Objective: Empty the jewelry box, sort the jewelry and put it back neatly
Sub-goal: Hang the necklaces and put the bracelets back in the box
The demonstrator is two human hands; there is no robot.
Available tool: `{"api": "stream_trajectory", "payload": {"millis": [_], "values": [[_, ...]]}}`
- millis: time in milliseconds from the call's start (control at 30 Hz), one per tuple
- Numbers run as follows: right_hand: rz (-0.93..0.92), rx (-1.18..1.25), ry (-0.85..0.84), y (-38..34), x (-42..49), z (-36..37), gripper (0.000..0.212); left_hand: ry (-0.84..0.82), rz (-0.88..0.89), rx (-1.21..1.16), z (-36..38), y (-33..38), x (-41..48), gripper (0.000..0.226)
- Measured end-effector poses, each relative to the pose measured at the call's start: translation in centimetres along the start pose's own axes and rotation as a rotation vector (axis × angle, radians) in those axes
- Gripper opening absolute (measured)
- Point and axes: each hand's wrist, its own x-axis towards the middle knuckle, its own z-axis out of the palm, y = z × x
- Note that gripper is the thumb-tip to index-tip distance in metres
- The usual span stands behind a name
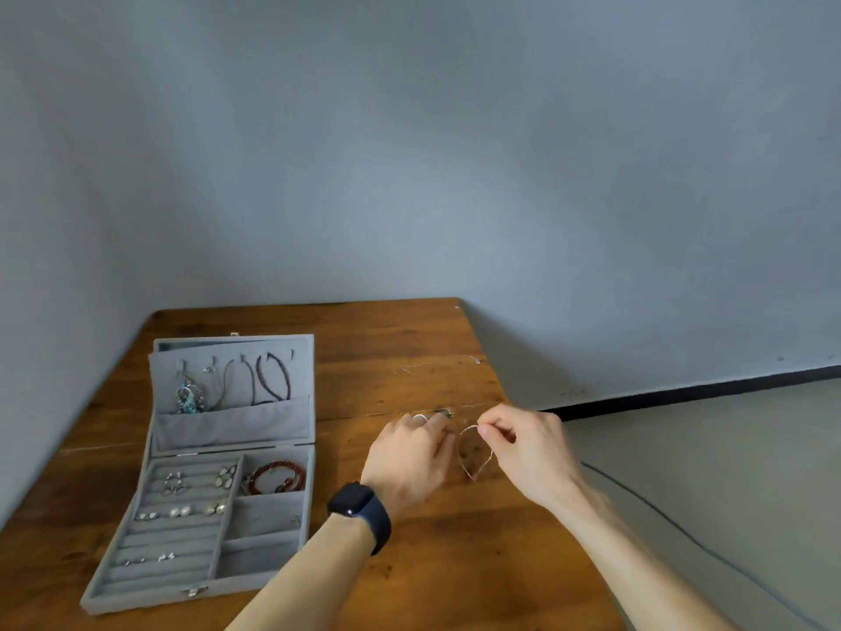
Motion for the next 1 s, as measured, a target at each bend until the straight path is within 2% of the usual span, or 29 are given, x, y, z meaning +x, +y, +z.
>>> {"api": "stream_trajectory", "payload": {"millis": [133,267,433,500,633,800,1000], "values": [[0.055,-0.025,0.036,2.6,5.8,1.1,0.010,-0.096,-0.037,0.167,2.8,-2.3,5.2,0.042],[0.124,0.032,0.013,4.3,10.4,3.0,0.011,-0.235,-0.096,0.182,5.7,-5.1,7.7,0.054],[0.312,0.246,-0.005,5.7,14.8,6.9,0.012,-0.227,-0.120,0.183,8.0,-6.8,8.2,0.059],[0.400,0.204,-0.003,6.9,15.2,8.3,0.015,-0.221,-0.124,0.193,8.2,-6.8,8.0,0.059],[0.423,-0.016,0.051,9.4,14.1,10.4,0.014,-0.215,-0.131,0.190,8.3,-6.8,8.1,0.059],[0.422,0.013,0.132,9.9,13.8,11.4,0.012,-0.230,-0.132,0.193,8.4,-7.1,8.0,0.059],[0.463,0.057,0.139,8.4,12.3,10.1,0.029,-0.262,-0.145,0.167,7.8,-6.6,7.1,0.059]]}}
